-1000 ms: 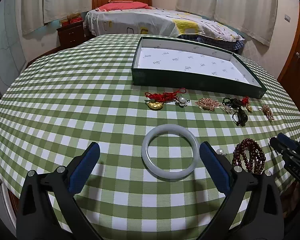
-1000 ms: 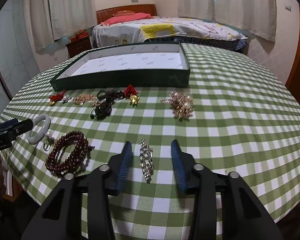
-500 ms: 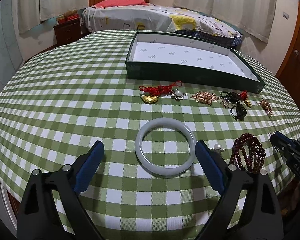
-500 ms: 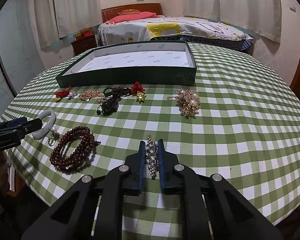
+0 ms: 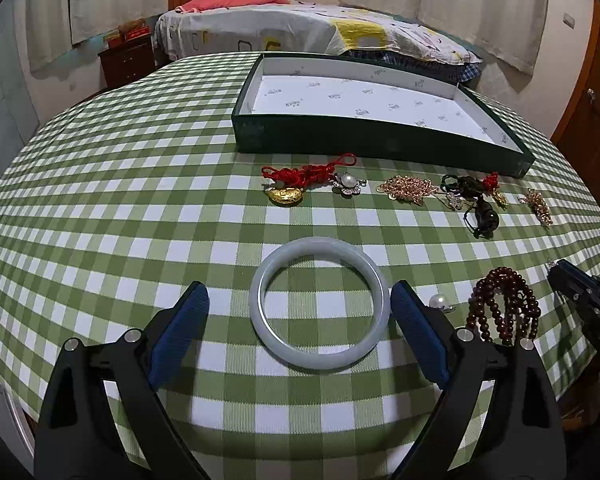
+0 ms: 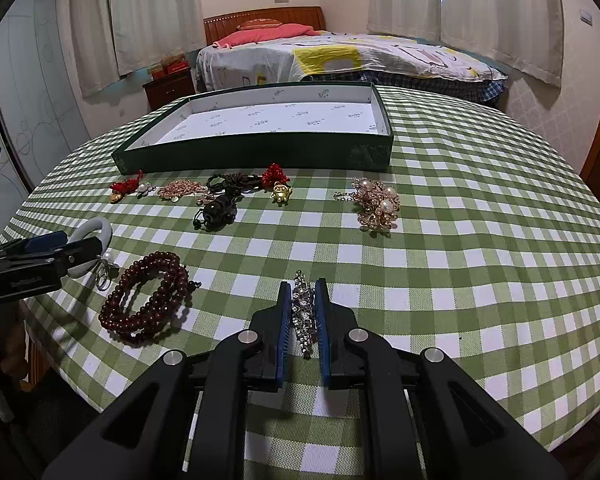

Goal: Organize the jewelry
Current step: 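Grasp the white jade bangle with the left gripper while the right gripper holds the brooch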

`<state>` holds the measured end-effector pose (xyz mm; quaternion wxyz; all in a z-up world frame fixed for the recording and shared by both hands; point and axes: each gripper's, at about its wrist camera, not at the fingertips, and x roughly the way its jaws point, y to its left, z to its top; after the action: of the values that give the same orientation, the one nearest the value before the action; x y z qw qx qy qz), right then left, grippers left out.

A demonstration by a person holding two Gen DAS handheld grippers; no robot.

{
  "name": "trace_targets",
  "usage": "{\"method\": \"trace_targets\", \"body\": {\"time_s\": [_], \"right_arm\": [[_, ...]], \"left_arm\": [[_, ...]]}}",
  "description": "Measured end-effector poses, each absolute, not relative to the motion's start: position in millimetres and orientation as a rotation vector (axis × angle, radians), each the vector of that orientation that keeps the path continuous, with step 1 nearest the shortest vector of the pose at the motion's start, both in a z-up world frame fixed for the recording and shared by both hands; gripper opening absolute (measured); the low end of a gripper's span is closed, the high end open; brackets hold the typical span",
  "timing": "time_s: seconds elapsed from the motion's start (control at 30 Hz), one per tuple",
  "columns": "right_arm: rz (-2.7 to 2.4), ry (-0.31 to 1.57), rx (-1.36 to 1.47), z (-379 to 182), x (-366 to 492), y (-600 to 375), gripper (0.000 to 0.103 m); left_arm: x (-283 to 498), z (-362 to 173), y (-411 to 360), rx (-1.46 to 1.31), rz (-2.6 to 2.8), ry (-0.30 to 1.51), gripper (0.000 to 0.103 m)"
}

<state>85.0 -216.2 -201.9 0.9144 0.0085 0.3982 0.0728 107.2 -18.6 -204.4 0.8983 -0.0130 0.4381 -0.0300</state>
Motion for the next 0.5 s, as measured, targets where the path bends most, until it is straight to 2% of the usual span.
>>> {"method": "trace_targets", "body": {"time_s": [0.23,0.3,0.37,0.43,0.5], "right_arm": [[0.151,0.815,0.024,-201.7,85.3,-216.0,0.013],[0.152,0.813,0.025,-201.9,85.3,-216.4,0.013],[0.152,0.812,0.028,-202.0,85.5,-216.0,0.013],[0.152,0.812,0.028,-202.1,85.6,-216.2,0.013],[0.152,0.811,0.028,-202.2,85.7,-215.8,0.013]], "left_arm": [[105.1,-207.6,-22.6,0.01,-0.053,0.882,0.09],[103.6,-207.3,-22.3,0.013,-0.046,0.877,0.086],[101.6,-206.3,-21.3,0.01,-0.044,0.868,0.076],[100.7,-205.7,-19.3,0.008,-0.039,0.858,0.07],[99.6,-205.8,-17.8,0.009,-0.045,0.853,0.07]]}}
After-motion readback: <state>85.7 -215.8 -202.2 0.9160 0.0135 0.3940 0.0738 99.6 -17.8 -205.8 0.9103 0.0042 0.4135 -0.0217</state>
